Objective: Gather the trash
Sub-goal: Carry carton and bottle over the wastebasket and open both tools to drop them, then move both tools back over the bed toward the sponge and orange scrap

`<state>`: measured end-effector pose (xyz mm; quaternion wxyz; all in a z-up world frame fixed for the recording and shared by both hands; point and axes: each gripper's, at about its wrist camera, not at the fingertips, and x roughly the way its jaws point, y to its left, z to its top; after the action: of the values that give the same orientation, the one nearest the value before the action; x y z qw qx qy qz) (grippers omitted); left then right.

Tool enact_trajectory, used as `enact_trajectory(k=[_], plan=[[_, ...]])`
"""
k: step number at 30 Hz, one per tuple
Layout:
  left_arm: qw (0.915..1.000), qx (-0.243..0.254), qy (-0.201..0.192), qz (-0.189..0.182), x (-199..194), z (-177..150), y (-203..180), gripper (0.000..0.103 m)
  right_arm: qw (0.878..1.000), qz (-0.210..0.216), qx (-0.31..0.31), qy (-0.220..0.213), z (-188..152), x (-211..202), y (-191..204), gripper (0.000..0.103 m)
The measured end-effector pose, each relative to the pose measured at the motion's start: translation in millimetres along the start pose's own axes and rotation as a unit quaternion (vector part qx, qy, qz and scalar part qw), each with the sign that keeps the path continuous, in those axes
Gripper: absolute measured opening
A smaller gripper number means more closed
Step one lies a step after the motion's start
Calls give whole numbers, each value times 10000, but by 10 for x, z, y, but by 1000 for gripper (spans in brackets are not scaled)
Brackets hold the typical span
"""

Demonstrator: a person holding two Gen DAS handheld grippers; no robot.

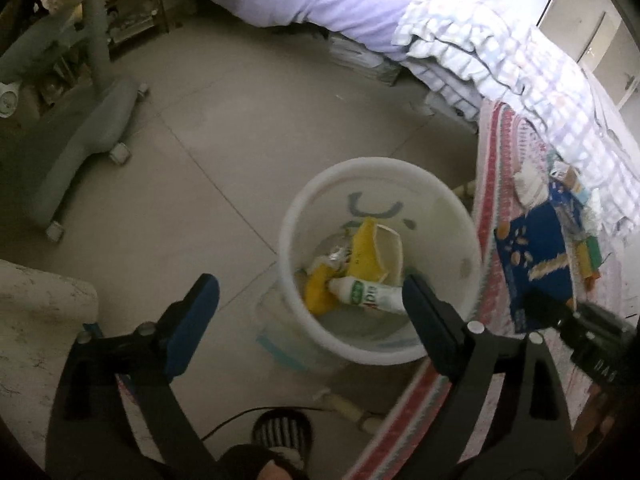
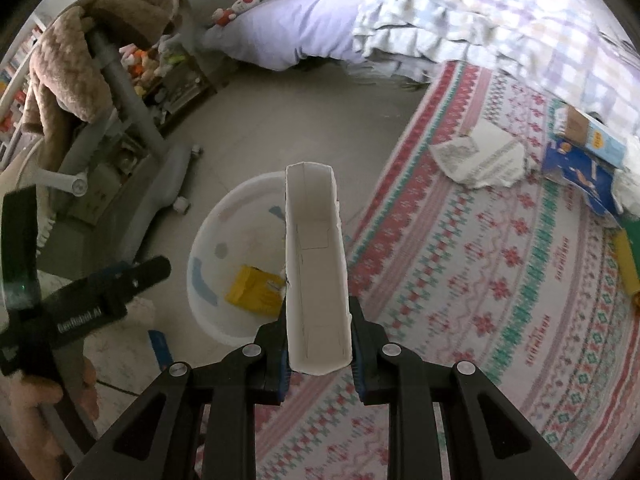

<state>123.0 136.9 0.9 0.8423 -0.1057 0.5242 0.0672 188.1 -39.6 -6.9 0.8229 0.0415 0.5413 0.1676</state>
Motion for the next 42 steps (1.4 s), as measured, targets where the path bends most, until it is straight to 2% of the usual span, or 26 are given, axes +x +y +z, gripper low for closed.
enact_trajectory(k=[4,9,10,11,13,17,27,33,42], plan=[[9998,115,-70,135,-15,8,43,94,10000,55,-34,-38,71,73,112,24],[9999,90,-46,35,-36,27,90,95,9998,159,-132,-77,155,143,198,29],[9999,86,-48,36,-41,28,91,95,9998,128,-149,-56,184,153,218,37],[9999,89,-49,33,-44,28,91,95,9999,54,-128,-52,201,151,222,50],[10000,86,-42,18,-44,29,90,95,9998,14,-86,-161,214,108,217,65],[9999,47,17,-115,-38,34,76,95,9996,17,-74,-256,194,-6,152,66],[9995,101,52,-287,-61,9,-109,95,9988,-340,193,-298,-18,-310,-270,66],[9991,185,61,-387,-66,12,-302,95,9963,-659,414,-367,-147,-529,-639,67],[9978,490,147,-432,8,-23,-804,95,9887,-981,1038,-448,-304,-728,-1405,68]])
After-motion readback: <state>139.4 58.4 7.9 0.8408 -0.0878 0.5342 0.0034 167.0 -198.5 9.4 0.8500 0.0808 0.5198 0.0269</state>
